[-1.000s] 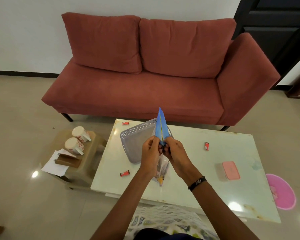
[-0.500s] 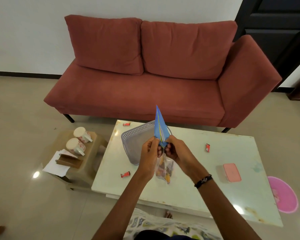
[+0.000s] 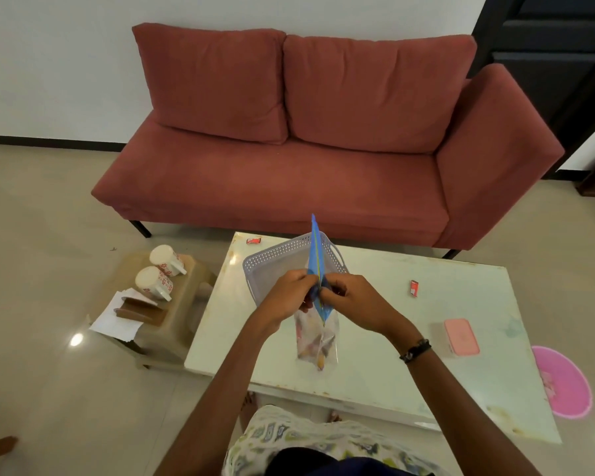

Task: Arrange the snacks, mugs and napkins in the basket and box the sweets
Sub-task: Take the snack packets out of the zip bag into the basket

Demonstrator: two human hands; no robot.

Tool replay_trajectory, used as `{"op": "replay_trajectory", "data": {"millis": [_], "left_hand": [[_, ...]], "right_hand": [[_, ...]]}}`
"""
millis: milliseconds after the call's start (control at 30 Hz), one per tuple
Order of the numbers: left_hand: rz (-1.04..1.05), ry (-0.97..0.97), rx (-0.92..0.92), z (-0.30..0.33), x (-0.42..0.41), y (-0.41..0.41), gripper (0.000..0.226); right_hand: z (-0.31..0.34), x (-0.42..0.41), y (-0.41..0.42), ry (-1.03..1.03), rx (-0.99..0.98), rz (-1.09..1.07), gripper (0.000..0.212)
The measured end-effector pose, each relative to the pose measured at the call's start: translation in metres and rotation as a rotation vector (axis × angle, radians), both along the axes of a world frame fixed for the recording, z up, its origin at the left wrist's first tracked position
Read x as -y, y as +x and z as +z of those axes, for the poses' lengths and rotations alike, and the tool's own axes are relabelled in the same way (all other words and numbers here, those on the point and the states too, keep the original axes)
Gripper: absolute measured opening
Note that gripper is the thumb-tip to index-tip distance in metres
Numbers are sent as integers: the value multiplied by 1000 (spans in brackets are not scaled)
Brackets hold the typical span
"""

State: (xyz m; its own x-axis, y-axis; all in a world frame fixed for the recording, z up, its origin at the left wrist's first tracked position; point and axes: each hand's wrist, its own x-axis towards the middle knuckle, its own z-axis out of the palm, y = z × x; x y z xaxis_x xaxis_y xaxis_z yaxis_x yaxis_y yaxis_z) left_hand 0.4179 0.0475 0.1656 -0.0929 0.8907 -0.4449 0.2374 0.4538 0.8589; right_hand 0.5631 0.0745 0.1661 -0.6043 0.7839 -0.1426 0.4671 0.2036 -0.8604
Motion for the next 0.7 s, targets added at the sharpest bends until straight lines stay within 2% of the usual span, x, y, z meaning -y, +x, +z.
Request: {"op": "replay_trajectory", "data": {"millis": [67, 200, 333, 433, 500, 567, 700], "left_hand": [[-24, 37, -63, 3, 3, 1, 28], [-88, 173, -277, 4, 11, 10, 25], [-94, 267, -519, -1, 18, 11, 22], [-91, 262, -457, -2, 26, 6, 21], [-93, 263, -423, -4, 28, 5, 24], [-99, 256, -413, -6, 29, 5, 28], [-144, 242, -411, -6, 31, 9, 35]], "right_hand": [[-3, 6, 1, 35, 21, -87, 26], [-6, 23, -6, 198, 120, -279, 45], [-6, 29, -6, 297, 278, -397, 42], [-6, 19, 11, 270, 322, -453, 40], [-6, 16, 19, 209, 356, -389, 36], [-4, 14, 19, 153, 352, -290, 21], [1, 1, 1, 243, 321, -192, 19]]}}
